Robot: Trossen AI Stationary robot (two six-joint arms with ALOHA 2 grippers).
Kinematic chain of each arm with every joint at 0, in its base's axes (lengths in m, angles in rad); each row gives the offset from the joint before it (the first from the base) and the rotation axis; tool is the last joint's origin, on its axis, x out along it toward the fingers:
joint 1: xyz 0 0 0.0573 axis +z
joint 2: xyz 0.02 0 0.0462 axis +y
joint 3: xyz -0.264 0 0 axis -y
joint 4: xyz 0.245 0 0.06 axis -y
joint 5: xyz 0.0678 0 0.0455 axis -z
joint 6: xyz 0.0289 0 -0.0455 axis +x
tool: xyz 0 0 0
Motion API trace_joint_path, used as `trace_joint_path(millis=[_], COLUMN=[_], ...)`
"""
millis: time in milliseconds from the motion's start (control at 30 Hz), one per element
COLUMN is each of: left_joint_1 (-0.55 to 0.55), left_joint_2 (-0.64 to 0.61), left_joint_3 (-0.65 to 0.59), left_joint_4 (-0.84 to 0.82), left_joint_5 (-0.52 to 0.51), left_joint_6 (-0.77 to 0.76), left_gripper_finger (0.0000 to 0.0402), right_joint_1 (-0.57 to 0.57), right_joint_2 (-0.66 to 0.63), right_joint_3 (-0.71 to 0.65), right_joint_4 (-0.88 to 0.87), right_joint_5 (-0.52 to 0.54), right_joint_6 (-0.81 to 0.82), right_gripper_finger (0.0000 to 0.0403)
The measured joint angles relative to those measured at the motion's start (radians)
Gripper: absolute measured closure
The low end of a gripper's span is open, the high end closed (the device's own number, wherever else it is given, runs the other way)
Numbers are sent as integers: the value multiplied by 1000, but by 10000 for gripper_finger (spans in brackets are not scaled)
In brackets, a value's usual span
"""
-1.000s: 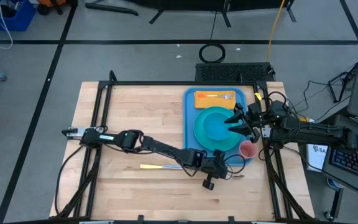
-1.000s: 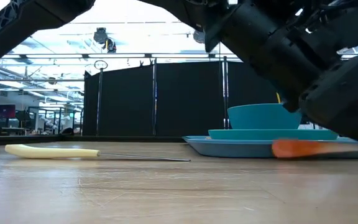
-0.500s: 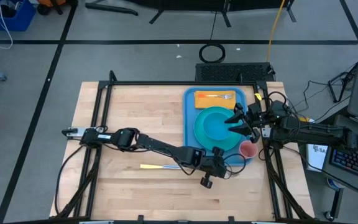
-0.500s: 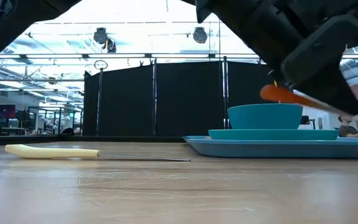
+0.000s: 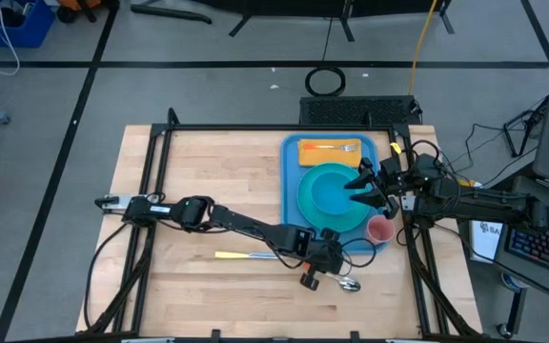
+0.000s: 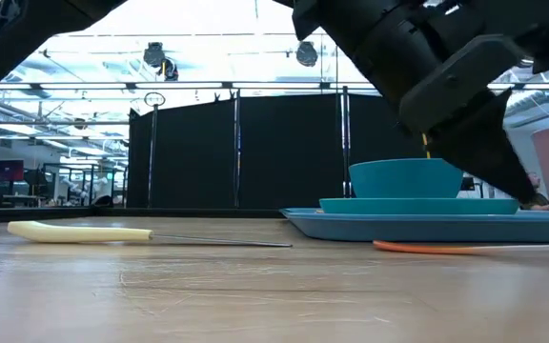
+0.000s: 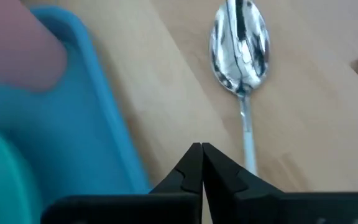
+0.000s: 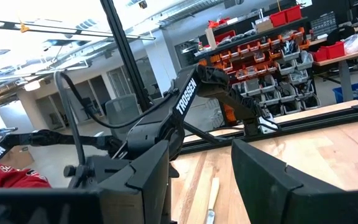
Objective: Set up tray
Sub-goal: Put the orange spoon to the right of the orange fork on the yellow table napkin on the blue serving tray
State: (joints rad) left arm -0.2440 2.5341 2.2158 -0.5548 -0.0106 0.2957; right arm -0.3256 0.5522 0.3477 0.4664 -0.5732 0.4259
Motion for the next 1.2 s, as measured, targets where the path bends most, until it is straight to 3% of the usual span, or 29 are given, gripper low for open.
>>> trace_joint_path(millis=[100, 200, 500, 700, 900, 1200], left_joint_1=[5, 10, 3, -2, -2, 2], left_joint_2=[-6, -13, 11, 35, 58, 54], left_joint_3=[0, 1, 1, 3, -1, -86], left_joint_4=[-2, -11, -6, 108, 85, 212], left_joint_5=[55, 157, 184, 179, 205, 217], left_joint_6=[-95, -71, -74, -81, -95, -125], left_gripper_finger=[374, 350, 245, 200, 200, 243], right_joint_1=[0, 0, 0, 0, 0, 0], right_joint_2=[0, 0, 0, 2, 9, 22], right_joint_3=[0, 0, 0, 0, 0, 0], right_joint_4=[0, 0, 0, -6, -8, -8], right_joint_5=[0, 0, 3, 23, 26, 26], right_joint_6=[0, 0, 0, -2, -4, -8], right_gripper_finger=[239, 239, 239, 238, 238, 239])
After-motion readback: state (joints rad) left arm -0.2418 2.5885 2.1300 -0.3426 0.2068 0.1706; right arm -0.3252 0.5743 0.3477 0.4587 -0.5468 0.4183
